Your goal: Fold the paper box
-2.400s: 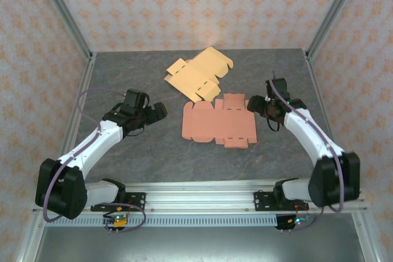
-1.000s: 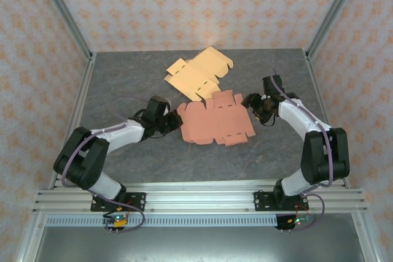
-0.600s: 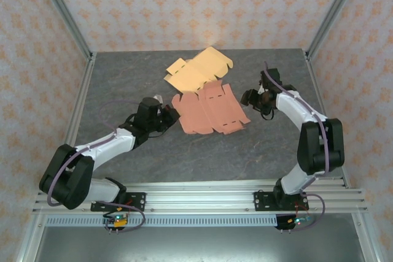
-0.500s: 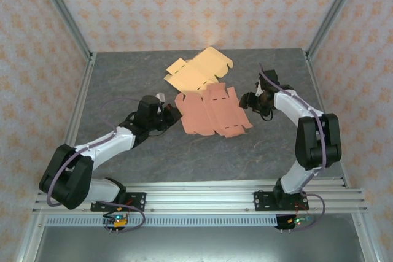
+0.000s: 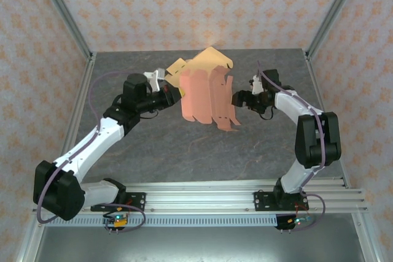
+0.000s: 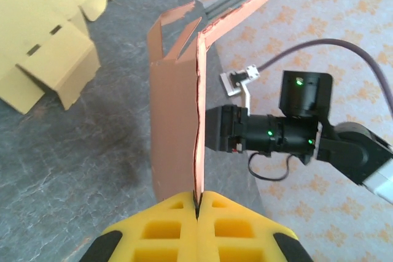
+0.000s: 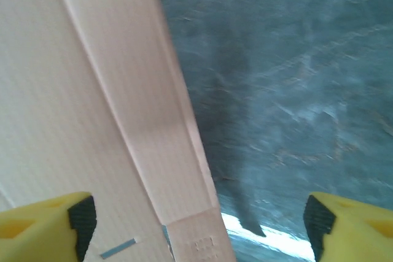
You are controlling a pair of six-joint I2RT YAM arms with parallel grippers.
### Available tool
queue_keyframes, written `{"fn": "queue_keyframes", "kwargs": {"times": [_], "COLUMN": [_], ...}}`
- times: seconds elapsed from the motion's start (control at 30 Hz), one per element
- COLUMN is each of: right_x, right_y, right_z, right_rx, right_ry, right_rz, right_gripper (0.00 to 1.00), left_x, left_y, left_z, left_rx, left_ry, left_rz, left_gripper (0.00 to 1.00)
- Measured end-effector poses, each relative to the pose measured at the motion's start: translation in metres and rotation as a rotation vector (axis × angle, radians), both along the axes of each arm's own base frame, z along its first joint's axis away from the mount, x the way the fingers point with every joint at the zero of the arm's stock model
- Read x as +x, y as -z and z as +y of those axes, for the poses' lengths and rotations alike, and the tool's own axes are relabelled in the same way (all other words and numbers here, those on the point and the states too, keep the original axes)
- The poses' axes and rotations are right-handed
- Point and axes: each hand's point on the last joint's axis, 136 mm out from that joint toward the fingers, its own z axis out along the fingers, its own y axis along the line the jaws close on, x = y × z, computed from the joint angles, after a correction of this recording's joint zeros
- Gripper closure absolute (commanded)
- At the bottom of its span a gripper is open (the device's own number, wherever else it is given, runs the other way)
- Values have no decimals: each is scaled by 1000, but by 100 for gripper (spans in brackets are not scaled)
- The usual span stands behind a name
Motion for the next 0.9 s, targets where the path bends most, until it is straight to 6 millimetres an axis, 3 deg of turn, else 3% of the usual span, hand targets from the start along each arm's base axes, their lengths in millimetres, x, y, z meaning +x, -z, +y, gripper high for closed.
{"fn": "queue_keyframes", "kwargs": {"times": [0.17, 0.47, 0.67, 0.9], "right_x": [1, 8, 5, 2], "right_y": [-11, -48, -78, -91], "right_z": [7, 20, 33, 38], "right_rx": [194, 349, 481, 543], "right_ry": [-32, -97, -164, -196], "right_rz": [-34, -189, -237, -240], "right_gripper": [10, 10, 10, 11], "left_x": [-3, -16, -18, -8], "left_y": [-35, -82, -86, -82], "left_z": [-7, -13, -16, -13], "left_rx": [-18, -78, -94, -112], "left_ry": [96, 207, 231, 223], "left_rz": [-43, -82, -74, -41], "left_gripper": [100, 100, 100, 100]}}
